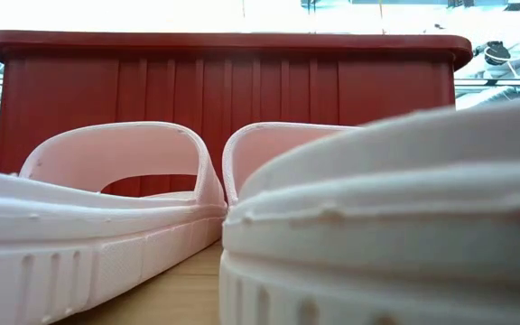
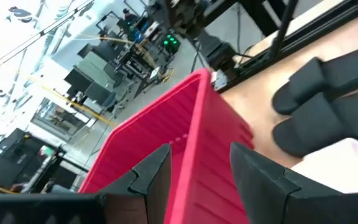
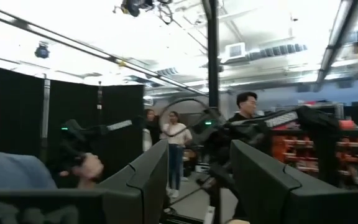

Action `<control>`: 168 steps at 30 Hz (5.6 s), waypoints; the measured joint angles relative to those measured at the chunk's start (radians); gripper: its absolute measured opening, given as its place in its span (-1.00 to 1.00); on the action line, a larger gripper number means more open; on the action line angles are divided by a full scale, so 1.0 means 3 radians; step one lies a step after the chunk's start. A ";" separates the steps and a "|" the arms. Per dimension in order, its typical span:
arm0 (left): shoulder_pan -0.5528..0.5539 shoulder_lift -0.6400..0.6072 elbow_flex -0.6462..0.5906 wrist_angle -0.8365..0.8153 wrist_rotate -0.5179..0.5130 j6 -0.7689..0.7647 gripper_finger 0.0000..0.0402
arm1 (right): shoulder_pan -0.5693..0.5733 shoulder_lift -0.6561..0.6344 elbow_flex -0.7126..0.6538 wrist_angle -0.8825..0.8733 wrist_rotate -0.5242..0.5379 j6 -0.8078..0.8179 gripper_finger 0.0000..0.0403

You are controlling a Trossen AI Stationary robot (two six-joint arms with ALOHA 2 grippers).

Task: Pick and place slides into bin
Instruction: Put the left pink slipper into the organizer bin

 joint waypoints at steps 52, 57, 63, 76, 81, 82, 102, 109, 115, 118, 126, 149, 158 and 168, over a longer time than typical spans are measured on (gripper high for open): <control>0.0360 0.1082 0.0182 -0.0399 0.1888 -0.1299 -0.14 | 0.0380 0.0712 0.0001 0.0664 0.0983 0.0026 -0.18; 0.0377 0.1114 0.0182 -0.0599 0.2024 -0.1507 -0.14 | 0.0380 0.0711 0.0001 0.0665 0.0983 -0.0013 -0.18; 0.0397 0.1209 0.0182 -0.0625 0.2020 -0.1529 -0.14 | 0.0380 0.0711 0.0003 0.0674 0.1064 -0.0044 -0.18; 0.0574 0.1352 0.0180 -0.0690 0.2020 -0.1598 -0.14 | 0.0379 0.0709 0.0003 0.0673 0.1067 -0.0086 -0.18; 0.0593 0.1392 0.0180 -0.0769 0.2016 -0.1685 -0.14 | 0.0379 0.0709 0.0003 0.0674 0.1067 -0.0089 -0.18; 0.0599 0.1411 0.0180 -0.0805 0.2017 -0.1702 -0.14 | 0.0379 0.0709 0.0003 0.0673 0.1067 -0.0090 -0.18; 0.0682 0.1560 0.0181 -0.0874 0.1850 -0.1793 -0.14 | 0.0372 0.0709 0.0003 0.0650 0.1067 -0.0113 -0.18; 0.0682 0.1562 0.0180 -0.0877 0.1750 -0.1793 -0.16 | 0.0371 0.0709 0.0003 0.0650 0.1068 -0.0114 -0.18; 0.0702 0.1567 0.0176 -0.0882 0.1734 -0.1791 -0.48 | 0.0371 0.0709 0.0003 0.0650 0.1068 -0.0114 -0.18; 0.0719 0.1567 0.0176 -0.0885 0.1775 -0.1790 -0.68 | 0.0371 0.0709 0.0003 0.0650 0.1068 -0.0114 -0.18; 0.0727 0.1558 0.0176 -0.0888 0.1768 -0.1743 -0.96 | 0.0371 0.0709 0.0003 0.0649 0.1068 -0.0114 -0.18; 0.0475 0.1036 0.0176 -0.0917 0.1649 -0.1707 -0.99 | 0.0370 0.0709 0.0003 0.0620 0.1081 -0.0126 -0.18; 0.0324 0.0818 0.0176 -0.0965 0.1471 -0.1635 -0.98 | 0.0370 0.0711 0.0003 0.0499 0.1081 -0.0105 -0.18; 0.0307 0.0627 0.0180 -0.0968 0.1299 -0.1378 -0.97 | 0.0369 0.0711 0.0003 0.0430 0.1248 -0.0110 -0.18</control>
